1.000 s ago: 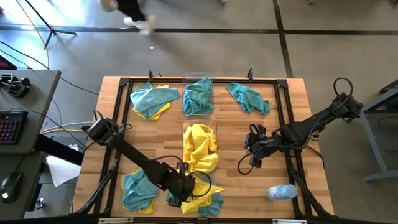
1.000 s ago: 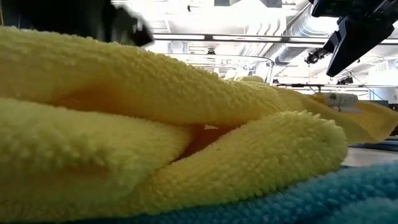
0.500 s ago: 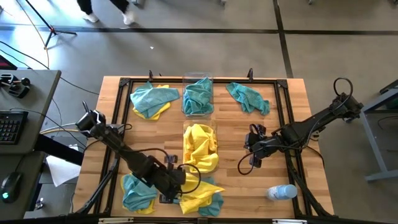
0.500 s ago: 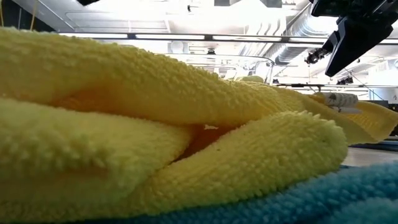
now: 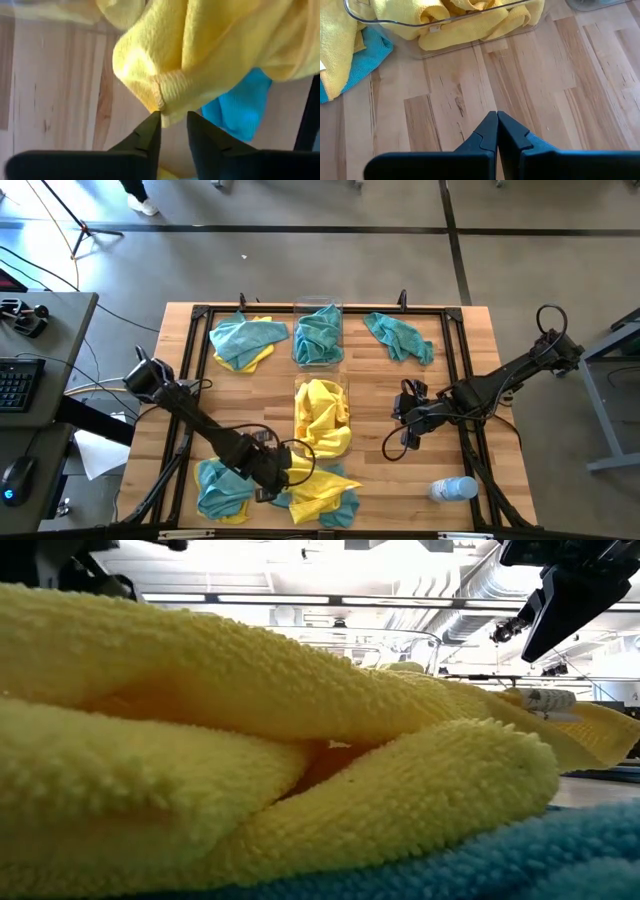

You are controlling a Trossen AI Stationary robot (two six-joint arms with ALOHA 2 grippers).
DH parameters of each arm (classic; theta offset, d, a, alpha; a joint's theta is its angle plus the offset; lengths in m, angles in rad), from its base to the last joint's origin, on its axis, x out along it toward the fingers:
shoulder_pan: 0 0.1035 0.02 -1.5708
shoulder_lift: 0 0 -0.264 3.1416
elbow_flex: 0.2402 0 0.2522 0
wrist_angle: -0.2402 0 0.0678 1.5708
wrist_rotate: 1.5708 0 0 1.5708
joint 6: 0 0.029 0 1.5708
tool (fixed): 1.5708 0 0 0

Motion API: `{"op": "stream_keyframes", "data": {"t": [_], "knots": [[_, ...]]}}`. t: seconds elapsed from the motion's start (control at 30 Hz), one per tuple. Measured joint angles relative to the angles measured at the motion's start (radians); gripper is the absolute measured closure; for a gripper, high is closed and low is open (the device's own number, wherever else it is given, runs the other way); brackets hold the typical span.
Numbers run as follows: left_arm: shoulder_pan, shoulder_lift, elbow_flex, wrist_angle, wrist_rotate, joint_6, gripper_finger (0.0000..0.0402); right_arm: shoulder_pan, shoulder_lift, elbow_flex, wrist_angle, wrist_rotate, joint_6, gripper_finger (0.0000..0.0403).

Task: Sort microfiber towel by color & place in baskets
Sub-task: Put the yellow towel into the bottom transparent bin

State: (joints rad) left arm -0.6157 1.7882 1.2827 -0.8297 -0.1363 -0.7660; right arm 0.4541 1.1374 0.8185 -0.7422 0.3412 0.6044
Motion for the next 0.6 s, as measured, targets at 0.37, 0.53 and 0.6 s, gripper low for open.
{"op": "stream_keyframes", "data": {"t": [0.37, 0.53, 0.6], "knots": [[0.008, 0.0, -0.14, 0.294, -0.012, 0.009, 0.0242, 0.0, 0.0, 0.0, 0.01, 0.001, 0.0, 0.0402], [0.008, 0.0, -0.159, 0.358, -0.023, 0.001, 0.0268, 0.0, 0.0, 0.0, 0.01, 0.001, 0.0, 0.0402], [0.007, -0.002, -0.157, 0.352, -0.023, 0.011, 0.0309, 0.0, 0.0, 0.0, 0.01, 0.001, 0.0, 0.0402]]}}
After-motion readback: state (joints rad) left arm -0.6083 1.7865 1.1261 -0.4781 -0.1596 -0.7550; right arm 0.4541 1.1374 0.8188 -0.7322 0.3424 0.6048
